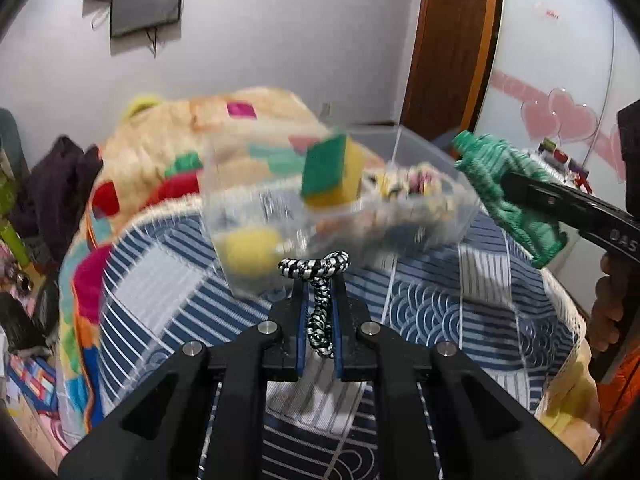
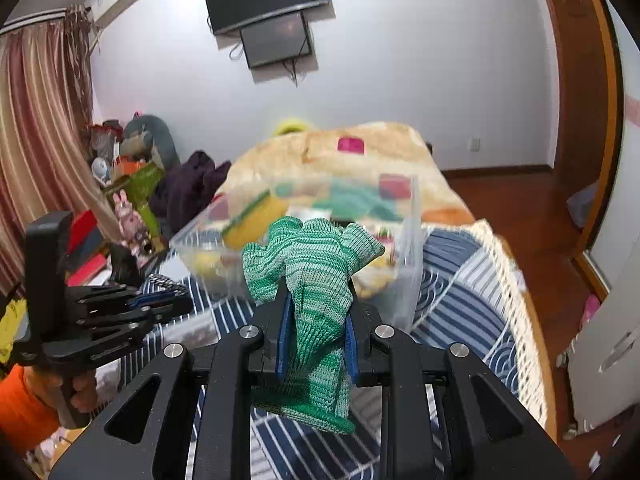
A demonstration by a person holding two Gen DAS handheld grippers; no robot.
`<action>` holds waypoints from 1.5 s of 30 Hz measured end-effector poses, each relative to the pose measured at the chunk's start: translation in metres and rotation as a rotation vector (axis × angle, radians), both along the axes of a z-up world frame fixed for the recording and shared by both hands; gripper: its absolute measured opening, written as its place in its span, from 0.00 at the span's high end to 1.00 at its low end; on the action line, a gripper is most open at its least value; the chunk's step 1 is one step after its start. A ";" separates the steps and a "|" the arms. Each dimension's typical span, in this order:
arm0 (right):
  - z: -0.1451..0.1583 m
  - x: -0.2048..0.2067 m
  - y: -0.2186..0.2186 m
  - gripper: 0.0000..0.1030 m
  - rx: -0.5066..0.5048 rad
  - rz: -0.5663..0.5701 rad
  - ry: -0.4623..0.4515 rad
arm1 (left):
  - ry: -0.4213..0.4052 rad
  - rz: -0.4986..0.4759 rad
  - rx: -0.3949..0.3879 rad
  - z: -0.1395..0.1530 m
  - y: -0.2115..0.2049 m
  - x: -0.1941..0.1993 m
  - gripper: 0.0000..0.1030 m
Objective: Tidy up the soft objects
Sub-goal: 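Drop the bracelet into the box with the left tool while the right tool drops the glove in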
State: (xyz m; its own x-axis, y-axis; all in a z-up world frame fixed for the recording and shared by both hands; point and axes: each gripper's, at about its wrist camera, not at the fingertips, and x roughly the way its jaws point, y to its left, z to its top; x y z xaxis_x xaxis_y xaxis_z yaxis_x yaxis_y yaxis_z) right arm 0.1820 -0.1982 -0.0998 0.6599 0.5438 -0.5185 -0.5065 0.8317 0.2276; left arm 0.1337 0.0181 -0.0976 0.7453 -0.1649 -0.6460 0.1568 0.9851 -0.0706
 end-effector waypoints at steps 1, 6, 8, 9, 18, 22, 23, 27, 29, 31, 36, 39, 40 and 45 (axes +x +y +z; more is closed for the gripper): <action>0.004 0.001 0.000 0.81 0.005 -0.005 -0.012 | -0.017 0.003 0.004 0.006 -0.001 0.000 0.91; 0.019 0.010 0.006 0.81 0.021 -0.020 -0.068 | -0.065 0.019 -0.011 0.023 0.005 0.013 0.91; 0.023 0.015 0.011 0.81 0.022 -0.026 -0.084 | -0.068 0.033 -0.025 0.026 0.008 0.024 0.91; 0.025 0.017 0.012 0.81 0.024 -0.028 -0.089 | -0.065 0.036 -0.034 0.026 0.010 0.030 0.91; 0.023 0.047 0.032 0.81 0.040 -0.050 -0.061 | -0.018 0.071 -0.015 0.011 0.018 0.074 0.91; 0.012 0.060 0.039 0.81 0.040 -0.034 0.001 | 0.024 0.078 -0.042 0.002 0.021 0.087 0.91; 0.009 0.063 0.040 0.81 0.033 -0.036 0.011 | 0.038 0.074 -0.052 -0.001 0.021 0.090 0.91; -0.003 0.069 0.055 0.81 -0.051 -0.045 0.031 | 0.055 0.057 -0.022 -0.007 0.013 0.094 0.90; -0.008 0.070 0.058 0.81 -0.076 -0.036 0.043 | 0.055 0.058 -0.009 -0.008 0.010 0.094 0.86; -0.011 0.069 0.059 0.80 -0.091 -0.031 0.050 | 0.053 0.066 -0.001 -0.008 0.010 0.093 0.72; -0.015 0.067 0.055 0.76 -0.113 -0.033 0.051 | 0.049 0.082 -0.034 -0.007 0.021 0.090 0.59; -0.015 0.072 0.053 0.65 -0.114 -0.028 0.072 | 0.046 0.084 -0.047 -0.004 0.023 0.086 0.55; -0.016 0.073 0.052 0.59 -0.118 -0.031 0.079 | 0.044 0.084 -0.051 -0.003 0.024 0.085 0.53; -0.014 0.070 0.050 0.46 -0.164 -0.042 0.068 | 0.018 0.085 -0.072 0.004 0.024 0.071 0.50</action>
